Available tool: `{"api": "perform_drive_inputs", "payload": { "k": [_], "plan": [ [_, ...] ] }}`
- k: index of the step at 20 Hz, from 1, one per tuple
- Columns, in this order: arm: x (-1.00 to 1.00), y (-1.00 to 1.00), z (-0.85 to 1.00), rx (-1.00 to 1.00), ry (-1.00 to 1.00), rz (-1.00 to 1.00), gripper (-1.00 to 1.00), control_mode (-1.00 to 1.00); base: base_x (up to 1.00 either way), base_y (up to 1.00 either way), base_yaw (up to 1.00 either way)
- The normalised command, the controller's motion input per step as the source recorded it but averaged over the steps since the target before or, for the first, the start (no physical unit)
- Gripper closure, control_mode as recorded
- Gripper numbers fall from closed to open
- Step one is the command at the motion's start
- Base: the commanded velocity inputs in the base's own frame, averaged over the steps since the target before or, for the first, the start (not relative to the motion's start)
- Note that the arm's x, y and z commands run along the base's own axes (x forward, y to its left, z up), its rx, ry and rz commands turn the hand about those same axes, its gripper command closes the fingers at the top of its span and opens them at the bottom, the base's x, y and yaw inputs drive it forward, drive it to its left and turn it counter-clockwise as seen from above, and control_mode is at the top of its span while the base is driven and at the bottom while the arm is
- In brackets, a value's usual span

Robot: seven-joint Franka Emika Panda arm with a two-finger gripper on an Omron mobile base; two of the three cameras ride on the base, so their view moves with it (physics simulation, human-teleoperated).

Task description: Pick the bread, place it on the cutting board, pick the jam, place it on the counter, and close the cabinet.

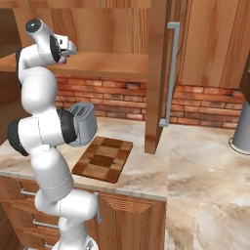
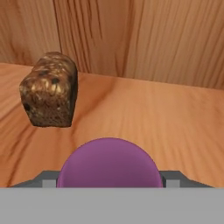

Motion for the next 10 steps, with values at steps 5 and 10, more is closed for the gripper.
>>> {"api": "perform_drive_inputs", "payload": {
  "k": [5,10],
  "plan": [
    [0.00,0.00,0.00,0.00,0.00,0.00,1.00,-1.00,0.00,0.00,0.00],
    [-0.13,0.00,0.00,0.00,0.00,0.00,1.00,-1.00,0.00,0.00,0.00]
  ]
}}
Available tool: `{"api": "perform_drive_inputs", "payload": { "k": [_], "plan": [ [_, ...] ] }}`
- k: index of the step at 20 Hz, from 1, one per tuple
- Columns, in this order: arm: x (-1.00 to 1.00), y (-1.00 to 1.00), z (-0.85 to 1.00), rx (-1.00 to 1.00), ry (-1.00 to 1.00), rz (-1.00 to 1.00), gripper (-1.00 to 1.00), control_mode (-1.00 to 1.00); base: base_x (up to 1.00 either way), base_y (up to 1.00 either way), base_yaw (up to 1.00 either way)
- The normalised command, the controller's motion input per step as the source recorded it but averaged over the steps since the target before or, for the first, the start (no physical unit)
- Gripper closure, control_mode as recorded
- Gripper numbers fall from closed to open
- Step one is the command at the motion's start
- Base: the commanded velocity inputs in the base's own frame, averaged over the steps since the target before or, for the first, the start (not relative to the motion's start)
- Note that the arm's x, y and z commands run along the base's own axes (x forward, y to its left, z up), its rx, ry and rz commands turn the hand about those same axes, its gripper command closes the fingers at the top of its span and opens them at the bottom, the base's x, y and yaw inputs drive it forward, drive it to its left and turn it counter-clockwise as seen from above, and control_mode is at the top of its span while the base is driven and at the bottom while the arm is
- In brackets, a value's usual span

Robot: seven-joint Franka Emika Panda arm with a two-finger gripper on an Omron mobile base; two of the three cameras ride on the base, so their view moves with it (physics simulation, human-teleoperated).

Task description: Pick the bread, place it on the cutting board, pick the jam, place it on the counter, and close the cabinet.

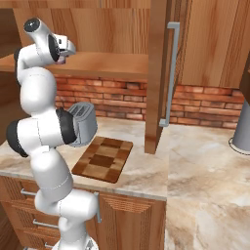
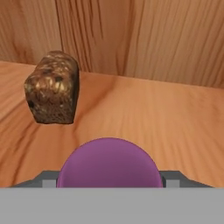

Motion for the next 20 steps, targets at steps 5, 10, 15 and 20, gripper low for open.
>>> {"api": "perform_drive_inputs", "payload": {
  "k": [5,10,15,20],
  "plan": [
    [-0.25,-0.02,0.00,0.00,0.00,0.00,1.00,-1.00,0.00,0.00,0.00],
    [-0.30,-0.07,0.00,0.00,0.00,0.00,1.00,-1.00,0.00,0.00,0.00],
    [-0.31,-0.13,0.00,0.00,0.00,0.00,1.00,-1.00,0.00,0.00,0.00],
    [-0.32,-0.15,0.00,0.00,0.00,0.00,1.00,-1.00,0.00,0.00,0.00]
  ]
}}
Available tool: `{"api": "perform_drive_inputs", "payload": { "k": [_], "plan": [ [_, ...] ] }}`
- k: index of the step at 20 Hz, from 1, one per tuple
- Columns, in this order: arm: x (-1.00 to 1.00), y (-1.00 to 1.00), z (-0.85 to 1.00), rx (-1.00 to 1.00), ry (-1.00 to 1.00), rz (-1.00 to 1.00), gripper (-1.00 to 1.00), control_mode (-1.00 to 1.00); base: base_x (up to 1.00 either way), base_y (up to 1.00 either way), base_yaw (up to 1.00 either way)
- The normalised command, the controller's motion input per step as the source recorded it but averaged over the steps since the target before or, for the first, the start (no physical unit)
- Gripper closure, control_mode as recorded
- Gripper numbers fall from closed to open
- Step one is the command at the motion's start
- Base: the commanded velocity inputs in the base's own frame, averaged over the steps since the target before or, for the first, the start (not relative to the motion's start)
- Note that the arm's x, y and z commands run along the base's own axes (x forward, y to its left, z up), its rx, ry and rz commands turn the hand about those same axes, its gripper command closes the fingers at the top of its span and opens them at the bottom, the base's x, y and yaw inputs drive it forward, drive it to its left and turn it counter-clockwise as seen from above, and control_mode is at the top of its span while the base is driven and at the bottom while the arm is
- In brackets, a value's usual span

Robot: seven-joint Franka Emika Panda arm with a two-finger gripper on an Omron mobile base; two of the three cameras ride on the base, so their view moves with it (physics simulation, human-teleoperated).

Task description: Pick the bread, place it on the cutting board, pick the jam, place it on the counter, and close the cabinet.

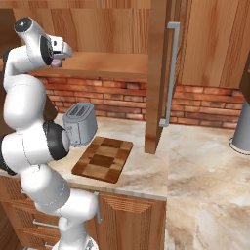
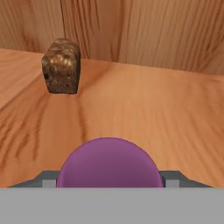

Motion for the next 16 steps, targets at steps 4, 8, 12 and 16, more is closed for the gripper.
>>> {"api": "perform_drive_inputs", "payload": {
  "k": [4,8,12,16],
  "plan": [
    [-0.35,-0.19,0.00,0.00,0.00,0.00,1.00,-1.00,0.00,0.00,0.00],
    [-0.35,-0.22,0.00,0.00,0.00,0.00,1.00,-1.00,0.00,0.00,0.00],
    [-0.35,-0.21,0.00,0.00,0.00,0.00,1.00,-1.00,0.00,0.00,0.00],
    [-0.35,-0.24,0.00,0.00,0.00,0.00,1.00,-1.00,0.00,0.00,0.00]
  ]
}}
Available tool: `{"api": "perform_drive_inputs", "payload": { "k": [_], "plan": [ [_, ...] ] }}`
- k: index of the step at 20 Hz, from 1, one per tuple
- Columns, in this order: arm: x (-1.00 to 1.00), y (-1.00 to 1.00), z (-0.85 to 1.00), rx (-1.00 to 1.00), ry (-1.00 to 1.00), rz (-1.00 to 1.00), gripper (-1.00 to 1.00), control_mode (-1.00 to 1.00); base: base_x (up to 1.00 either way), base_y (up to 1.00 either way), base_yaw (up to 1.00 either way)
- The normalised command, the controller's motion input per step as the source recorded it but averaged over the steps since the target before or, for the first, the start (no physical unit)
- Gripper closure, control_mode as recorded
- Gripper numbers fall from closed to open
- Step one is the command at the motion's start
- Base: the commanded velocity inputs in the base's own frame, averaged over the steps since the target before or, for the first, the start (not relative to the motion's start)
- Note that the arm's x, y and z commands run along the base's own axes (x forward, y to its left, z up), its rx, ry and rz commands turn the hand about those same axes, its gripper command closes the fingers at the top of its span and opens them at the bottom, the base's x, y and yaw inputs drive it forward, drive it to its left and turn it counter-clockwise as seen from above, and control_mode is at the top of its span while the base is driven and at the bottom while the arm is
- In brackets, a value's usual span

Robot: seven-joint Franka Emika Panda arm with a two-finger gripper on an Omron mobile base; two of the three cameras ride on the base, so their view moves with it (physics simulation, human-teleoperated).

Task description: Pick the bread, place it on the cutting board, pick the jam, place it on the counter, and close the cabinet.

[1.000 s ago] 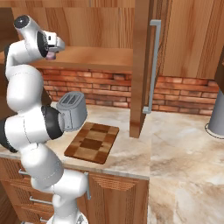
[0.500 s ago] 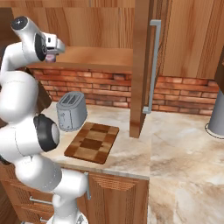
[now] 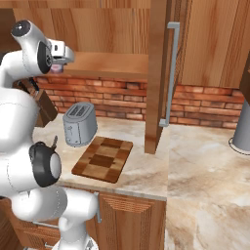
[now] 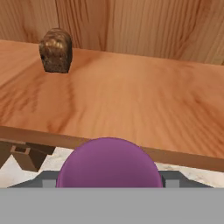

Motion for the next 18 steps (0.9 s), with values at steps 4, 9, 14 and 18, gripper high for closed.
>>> {"api": "perform_drive_inputs", "payload": {
  "k": [4,9,14,18],
  "plan": [
    [-0.32,-0.29,0.00,0.00,0.00,0.00,1.00,-1.00,0.00,0.00,0.00],
    [-0.33,-0.30,0.00,0.00,0.00,0.00,1.00,-1.00,0.00,0.00,0.00],
    [-0.31,-0.26,0.00,0.00,0.00,0.00,1.00,-1.00,0.00,0.00,0.00],
    [-0.31,-0.30,0.00,0.00,0.00,0.00,1.00,-1.00,0.00,0.00,0.00]
  ]
}}
